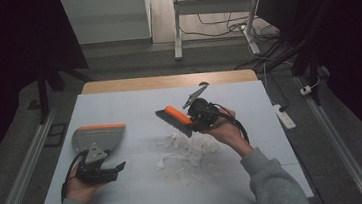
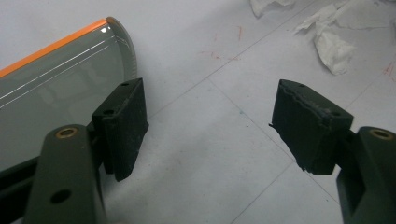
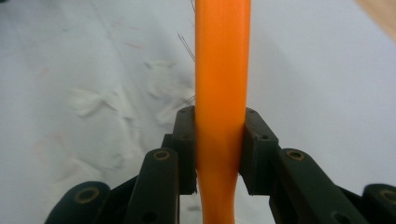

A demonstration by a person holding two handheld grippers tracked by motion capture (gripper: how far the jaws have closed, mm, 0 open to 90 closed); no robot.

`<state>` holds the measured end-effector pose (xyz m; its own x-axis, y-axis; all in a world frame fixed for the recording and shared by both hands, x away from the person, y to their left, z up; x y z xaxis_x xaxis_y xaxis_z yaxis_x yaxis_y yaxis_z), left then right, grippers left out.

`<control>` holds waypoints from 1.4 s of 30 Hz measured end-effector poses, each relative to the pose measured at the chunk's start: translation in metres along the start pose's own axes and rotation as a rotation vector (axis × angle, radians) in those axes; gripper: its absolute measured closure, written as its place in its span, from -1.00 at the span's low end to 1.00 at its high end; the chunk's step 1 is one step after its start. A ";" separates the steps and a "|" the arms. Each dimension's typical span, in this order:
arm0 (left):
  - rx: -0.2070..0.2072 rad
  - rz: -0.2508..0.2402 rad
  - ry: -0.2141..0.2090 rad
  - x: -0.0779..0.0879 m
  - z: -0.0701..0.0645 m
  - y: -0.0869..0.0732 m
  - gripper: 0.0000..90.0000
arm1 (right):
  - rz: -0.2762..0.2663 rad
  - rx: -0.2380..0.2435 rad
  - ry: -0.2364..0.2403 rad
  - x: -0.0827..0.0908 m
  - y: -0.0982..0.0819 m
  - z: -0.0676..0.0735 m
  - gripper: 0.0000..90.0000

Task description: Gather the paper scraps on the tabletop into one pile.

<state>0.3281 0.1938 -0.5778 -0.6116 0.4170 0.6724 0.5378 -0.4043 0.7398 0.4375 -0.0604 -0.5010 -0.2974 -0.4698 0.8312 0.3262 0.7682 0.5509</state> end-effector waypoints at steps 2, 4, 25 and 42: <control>0.001 -0.002 0.000 0.000 0.000 0.000 -0.38 | -0.006 -0.018 0.028 -0.008 0.008 0.014 0.57; 0.002 -0.003 0.001 0.000 0.000 0.000 -0.38 | -0.014 -0.023 0.040 -0.011 0.012 0.018 0.58; 0.014 -0.007 0.005 0.003 0.005 -0.002 -0.38 | 0.017 -0.143 0.087 -0.085 0.037 0.039 0.58; 0.035 -0.005 0.016 0.004 0.011 -0.005 -0.38 | -0.073 -0.171 0.093 -0.016 0.026 0.042 0.58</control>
<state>0.3293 0.2059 -0.5784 -0.6236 0.4055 0.6684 0.5543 -0.3736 0.7437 0.4132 -0.0149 -0.5034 -0.2446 -0.5654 0.7877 0.4571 0.6492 0.6079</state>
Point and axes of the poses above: each handheld gripper's, and its own axes: x roughly backward along the jaws, y roughly out of its top, z roughly to its left, the point moved 10 cm from there along -x, roughly forward along the jaws, and after that the axes turned 1 degree about -z, right-handed, at the moved point
